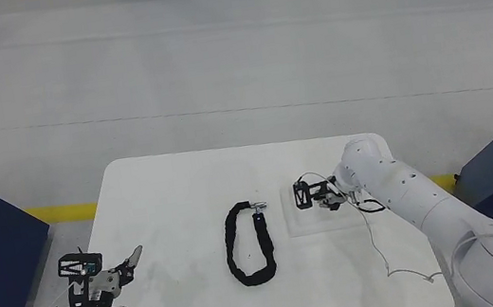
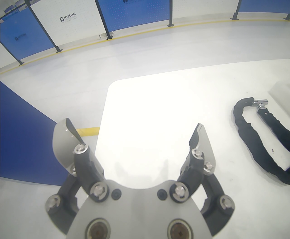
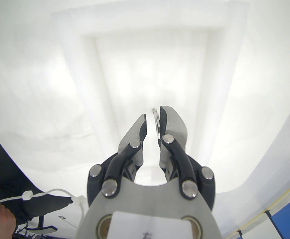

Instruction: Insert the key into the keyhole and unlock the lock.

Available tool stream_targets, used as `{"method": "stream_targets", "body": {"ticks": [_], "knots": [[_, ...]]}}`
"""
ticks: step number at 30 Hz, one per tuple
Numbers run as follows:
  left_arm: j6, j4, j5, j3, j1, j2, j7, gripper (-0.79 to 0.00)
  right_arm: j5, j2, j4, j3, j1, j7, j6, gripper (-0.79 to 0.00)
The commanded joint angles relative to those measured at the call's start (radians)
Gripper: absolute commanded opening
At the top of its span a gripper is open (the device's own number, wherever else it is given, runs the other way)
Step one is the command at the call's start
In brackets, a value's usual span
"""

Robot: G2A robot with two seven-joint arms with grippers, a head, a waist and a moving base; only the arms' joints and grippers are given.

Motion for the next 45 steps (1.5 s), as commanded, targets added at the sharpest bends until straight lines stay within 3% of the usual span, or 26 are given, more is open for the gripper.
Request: {"method": "stream_targets", "body": {"ticks": [1, 4, 20, 36, 45], "knots": [[0.000, 0.000, 0.000, 0.000, 0.000, 0.000, 0.000, 0.000, 0.002, 0.007, -0.014, 0.009, -0.006, 0.010, 0.000, -0.714], [0.000, 0.000, 0.000, 0.000, 0.000, 0.000, 0.000, 0.000, 0.006, 0.016, -0.036, 0.022, -0.016, 0.023, 0.001, -0.785], [0.000, 0.000, 0.000, 0.000, 0.000, 0.000, 0.000, 0.000, -0.008, 0.091, -0.206, 0.124, -0.076, 0.062, 0.058, -0.785], [0.000, 0.000, 0.000, 0.000, 0.000, 0.000, 0.000, 0.000, -0.194, 0.235, -0.502, 0.307, -0.325, -0.107, 0.306, -0.785], [0.000, 0.000, 0.000, 0.000, 0.000, 0.000, 0.000, 0.000, -0.203, 0.300, -0.649, 0.443, -0.448, -0.096, 0.297, -0.785]]}}
